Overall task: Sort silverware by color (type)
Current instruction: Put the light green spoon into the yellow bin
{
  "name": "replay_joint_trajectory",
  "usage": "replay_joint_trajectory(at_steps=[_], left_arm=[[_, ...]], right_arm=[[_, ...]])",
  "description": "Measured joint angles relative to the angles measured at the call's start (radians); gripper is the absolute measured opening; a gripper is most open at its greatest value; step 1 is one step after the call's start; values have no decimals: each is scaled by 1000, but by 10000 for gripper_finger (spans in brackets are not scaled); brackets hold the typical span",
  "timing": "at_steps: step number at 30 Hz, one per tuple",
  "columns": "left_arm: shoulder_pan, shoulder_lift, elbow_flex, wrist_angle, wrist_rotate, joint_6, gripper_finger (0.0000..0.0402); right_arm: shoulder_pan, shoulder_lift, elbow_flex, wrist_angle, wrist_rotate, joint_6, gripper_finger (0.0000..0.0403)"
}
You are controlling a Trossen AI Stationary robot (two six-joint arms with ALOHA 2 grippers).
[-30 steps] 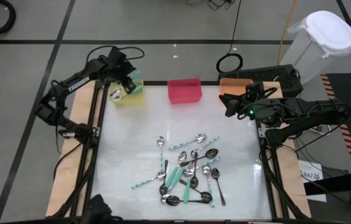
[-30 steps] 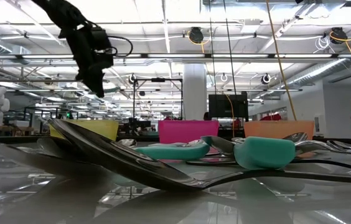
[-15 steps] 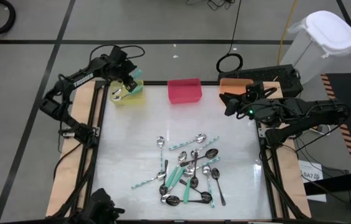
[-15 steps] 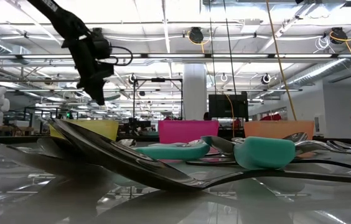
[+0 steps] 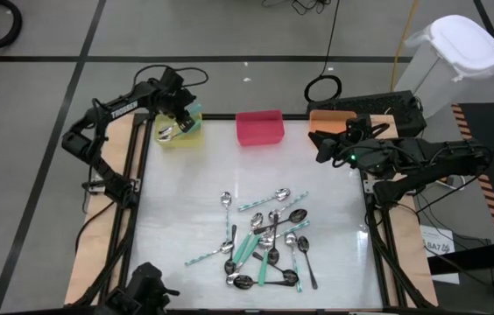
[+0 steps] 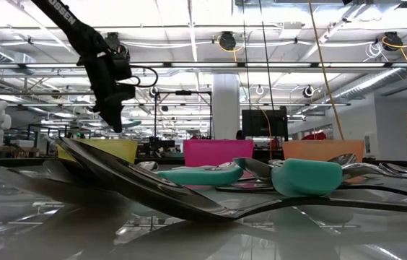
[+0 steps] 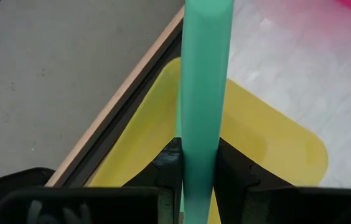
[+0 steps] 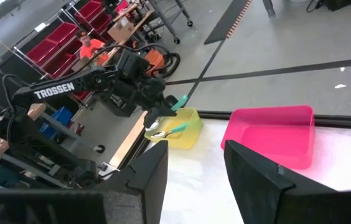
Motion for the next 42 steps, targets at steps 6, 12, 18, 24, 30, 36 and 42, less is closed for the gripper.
replay_joint_trajectory(at_steps=[6,12,18,24,30,36,42], left_arm=[[11,34,0,-16,-10,12,59],[7,83,0,-41,-19,57,59],[8,83,0,-40,-26,84,59],[14,100,0,-50,-26,91,59],[12,150,0,-108,-41,97,59],[12,151,0,-90,-60,85,59],[13,151,0,-84,-91,82,100]], right_arm=[[0,0,0,-1,3,-13,155],[0,0,0,-1,3,-9,155],[0,1,0,-1,3,1,155],[0,1,0,-1,3,0,155],[0,1,0,-1,3,4,155],[0,1,0,0,3,7,155],[0,1,0,0,3,7,155]])
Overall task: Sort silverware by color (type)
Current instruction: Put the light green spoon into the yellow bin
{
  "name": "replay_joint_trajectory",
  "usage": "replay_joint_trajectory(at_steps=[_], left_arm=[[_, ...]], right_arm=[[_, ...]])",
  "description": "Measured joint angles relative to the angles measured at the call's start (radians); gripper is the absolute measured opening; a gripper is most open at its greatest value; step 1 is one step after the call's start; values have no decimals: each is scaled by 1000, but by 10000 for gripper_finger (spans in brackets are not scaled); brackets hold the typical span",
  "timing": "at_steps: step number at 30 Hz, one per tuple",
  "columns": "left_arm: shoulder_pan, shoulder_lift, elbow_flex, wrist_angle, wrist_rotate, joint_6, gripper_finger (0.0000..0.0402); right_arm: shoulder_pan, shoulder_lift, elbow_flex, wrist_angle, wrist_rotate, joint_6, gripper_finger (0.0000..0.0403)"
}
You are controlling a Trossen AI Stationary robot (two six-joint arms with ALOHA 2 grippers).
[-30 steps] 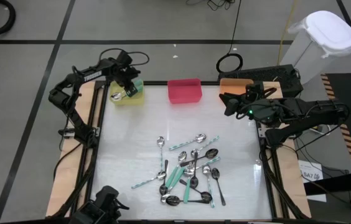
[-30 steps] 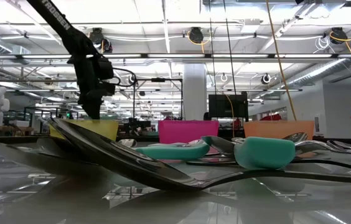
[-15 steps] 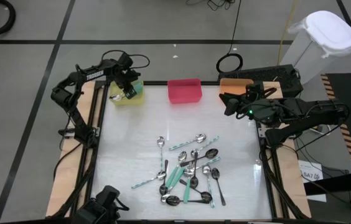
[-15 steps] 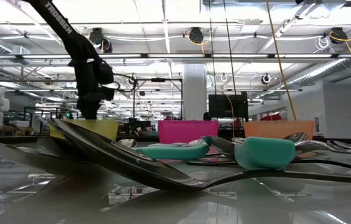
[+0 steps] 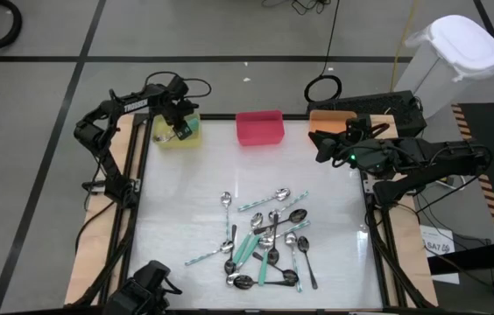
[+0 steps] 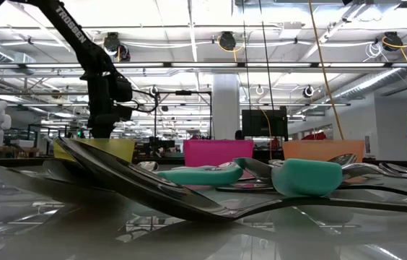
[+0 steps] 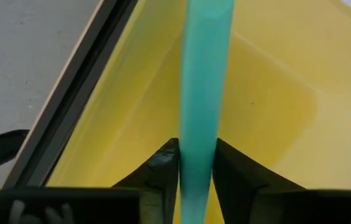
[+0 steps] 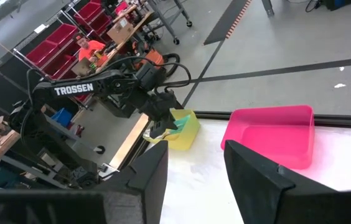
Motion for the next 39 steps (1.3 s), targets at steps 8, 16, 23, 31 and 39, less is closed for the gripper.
replay_joint_trajectory(at_steps=[8,16,23,31,39], left_arm=[[-1,0,0,0,-1,-4,115],[-31,-21,18,-51,-15,-37,117],[-89,-115,62,-66,-31,-84,117],[-198,-197,77,-87,7,-222,118],[-440,-206,77,-127,13,-359,118]], right_arm=[[0,0,0,0,0,0,155],[0,0,0,1,0,4,155],[0,0,0,0,-1,2,155],[0,0,0,-6,-8,-7,155],[0,-19,0,-97,-163,11,155]])
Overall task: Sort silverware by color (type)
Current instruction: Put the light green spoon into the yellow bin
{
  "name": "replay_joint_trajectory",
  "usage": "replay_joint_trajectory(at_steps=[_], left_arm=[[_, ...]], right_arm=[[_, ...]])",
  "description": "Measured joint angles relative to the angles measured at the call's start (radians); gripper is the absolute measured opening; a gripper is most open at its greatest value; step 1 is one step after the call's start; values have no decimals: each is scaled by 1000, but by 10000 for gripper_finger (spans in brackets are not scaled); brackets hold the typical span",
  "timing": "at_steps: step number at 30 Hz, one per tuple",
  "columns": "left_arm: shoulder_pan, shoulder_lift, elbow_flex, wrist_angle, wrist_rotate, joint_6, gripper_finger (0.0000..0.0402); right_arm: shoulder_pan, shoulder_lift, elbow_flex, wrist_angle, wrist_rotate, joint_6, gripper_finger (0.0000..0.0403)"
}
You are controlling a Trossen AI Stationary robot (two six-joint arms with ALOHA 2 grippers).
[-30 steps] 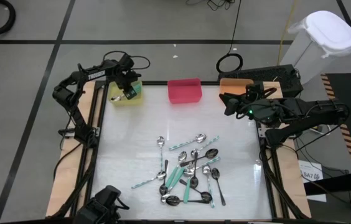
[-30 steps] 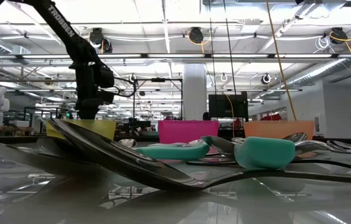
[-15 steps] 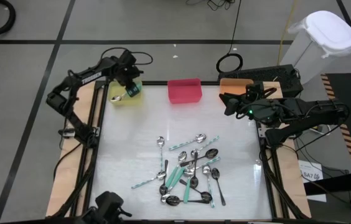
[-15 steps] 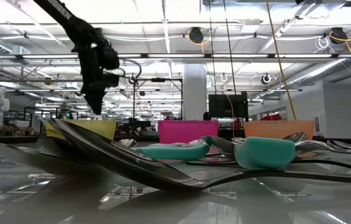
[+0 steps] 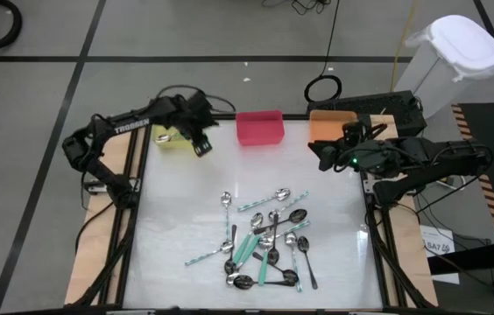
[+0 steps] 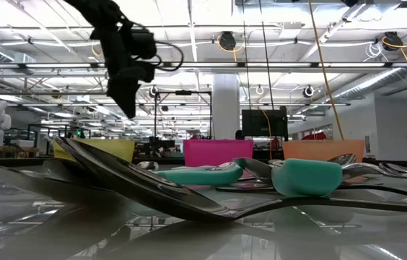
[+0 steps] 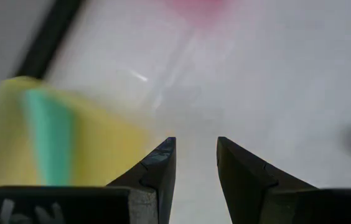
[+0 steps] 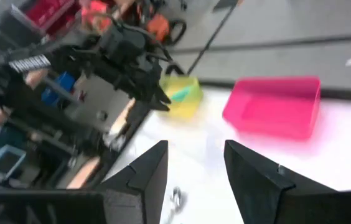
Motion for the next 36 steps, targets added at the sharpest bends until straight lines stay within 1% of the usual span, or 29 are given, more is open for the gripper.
replay_joint_trajectory(at_steps=[5,9,13,17,21,24,27,29,32,36], left_arm=[[-197,0,0,9,0,-125,118],[-348,0,0,41,-21,-286,118],[-482,0,0,114,-27,-465,118],[-601,0,0,183,-65,-645,118],[-708,0,0,219,-116,-793,118],[-781,0,0,239,-127,-867,118],[-853,0,0,244,-161,-938,118],[-899,0,0,245,-194,-968,118],[-953,0,0,244,-235,-979,118],[-974,0,0,243,-264,-927,118]], right_arm=[[0,-9,0,-98,-136,49,155],[1,-6,0,-210,-252,78,155],[3,3,0,-319,-343,89,155],[4,16,0,-414,-396,39,155],[25,30,-6,-463,-394,-55,155],[43,31,-40,-462,-394,-119,155],[64,31,-94,-446,-396,-154,155],[77,32,-131,-427,-429,-153,155],[97,32,-183,-400,-499,-81,155],[131,32,-246,-397,-552,117,155]])
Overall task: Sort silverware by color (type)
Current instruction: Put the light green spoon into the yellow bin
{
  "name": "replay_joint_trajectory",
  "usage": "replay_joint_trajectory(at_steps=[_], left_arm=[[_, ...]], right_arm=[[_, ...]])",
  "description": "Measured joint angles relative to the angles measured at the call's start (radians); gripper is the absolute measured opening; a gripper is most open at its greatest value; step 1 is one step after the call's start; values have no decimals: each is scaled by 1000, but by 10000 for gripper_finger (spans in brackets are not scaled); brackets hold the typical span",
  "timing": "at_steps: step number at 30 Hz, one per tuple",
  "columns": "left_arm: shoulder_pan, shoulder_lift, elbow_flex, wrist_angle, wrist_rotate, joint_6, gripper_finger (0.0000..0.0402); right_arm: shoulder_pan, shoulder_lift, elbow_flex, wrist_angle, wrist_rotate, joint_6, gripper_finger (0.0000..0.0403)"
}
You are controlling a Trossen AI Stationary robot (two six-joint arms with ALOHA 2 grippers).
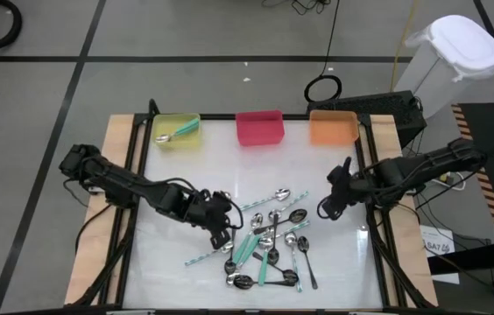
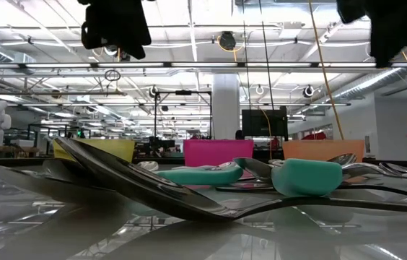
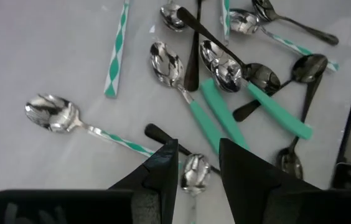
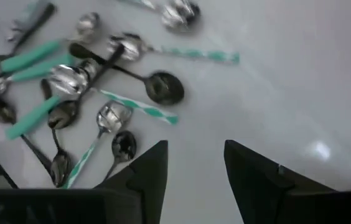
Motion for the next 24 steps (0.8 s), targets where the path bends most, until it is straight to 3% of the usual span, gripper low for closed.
replay_joint_trajectory(at_steps=[11,19,24], left_arm=[[50,0,0,-25,7,116,118],[62,1,0,-21,9,130,118],[49,1,0,-22,28,102,118]], right_arm=[[102,29,-132,160,2,560,155],[150,210,-73,315,2,621,155],[152,345,50,375,50,484,155]])
